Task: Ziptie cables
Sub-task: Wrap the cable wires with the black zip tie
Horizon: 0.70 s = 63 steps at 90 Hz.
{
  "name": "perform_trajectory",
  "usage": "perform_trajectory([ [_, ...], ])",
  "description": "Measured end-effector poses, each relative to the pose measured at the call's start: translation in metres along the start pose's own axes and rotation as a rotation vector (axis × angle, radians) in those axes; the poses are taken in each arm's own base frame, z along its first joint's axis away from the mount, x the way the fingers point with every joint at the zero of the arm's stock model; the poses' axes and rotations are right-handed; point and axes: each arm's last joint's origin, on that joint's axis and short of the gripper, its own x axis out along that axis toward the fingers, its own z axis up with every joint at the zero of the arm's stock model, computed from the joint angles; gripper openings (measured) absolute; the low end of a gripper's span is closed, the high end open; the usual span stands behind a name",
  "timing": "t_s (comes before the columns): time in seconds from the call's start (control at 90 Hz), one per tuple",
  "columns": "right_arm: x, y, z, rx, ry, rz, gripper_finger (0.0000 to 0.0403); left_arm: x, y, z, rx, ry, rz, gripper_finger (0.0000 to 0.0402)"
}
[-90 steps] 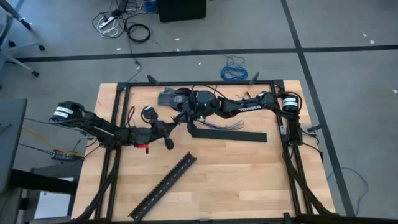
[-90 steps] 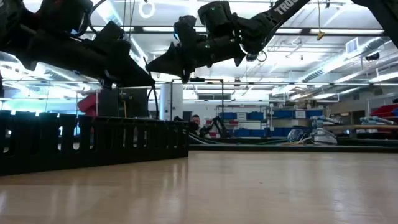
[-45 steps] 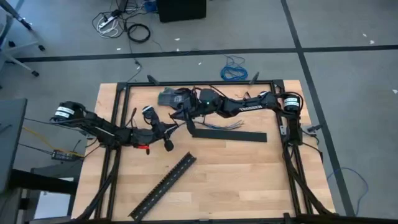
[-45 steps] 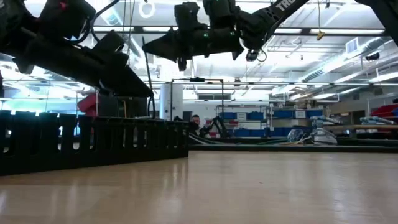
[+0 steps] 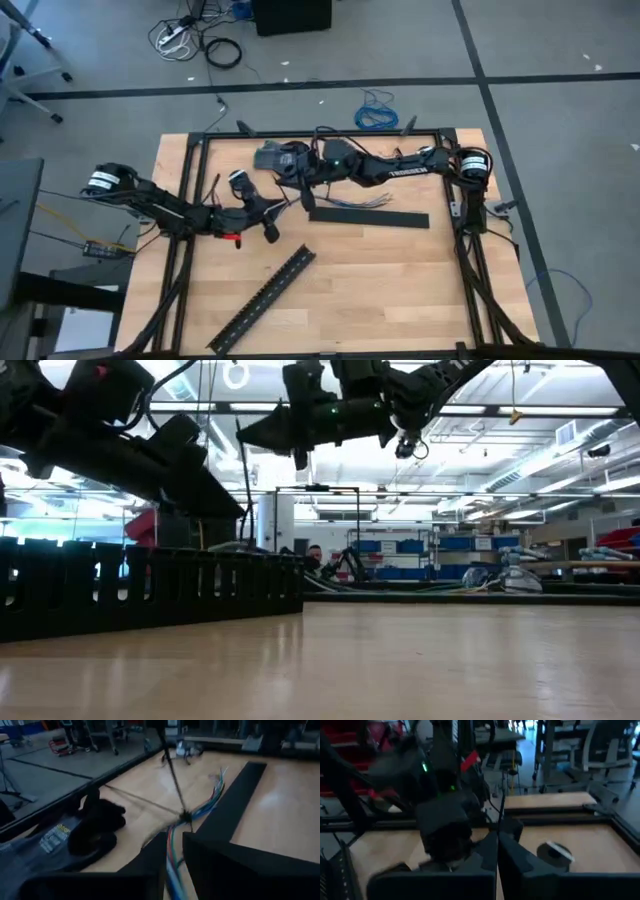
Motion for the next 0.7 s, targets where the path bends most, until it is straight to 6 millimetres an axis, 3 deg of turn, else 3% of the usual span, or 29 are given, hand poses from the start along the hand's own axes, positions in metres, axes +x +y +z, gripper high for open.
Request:
perform_trajectory([
  [0.167,0.000,0.000,-0.003,-0.009,0.025,-0.010,0.0000,0.000,-0.001,0.000,0.023,0.007,-0.036,0.0080],
  [0.489,0.000,-0.001,-0.005,-0.009,0.045,0.008,0.0000,0.000,-0.002,0.005,-0.004,-0.037,-0.033,0.0179],
  [0.7,0.000,-0.001,-0.005,-0.011,0.044,0.012,0.0000,0.000,-0.002,0.014,-0.010,-0.111,-0.036,0.0194],
])
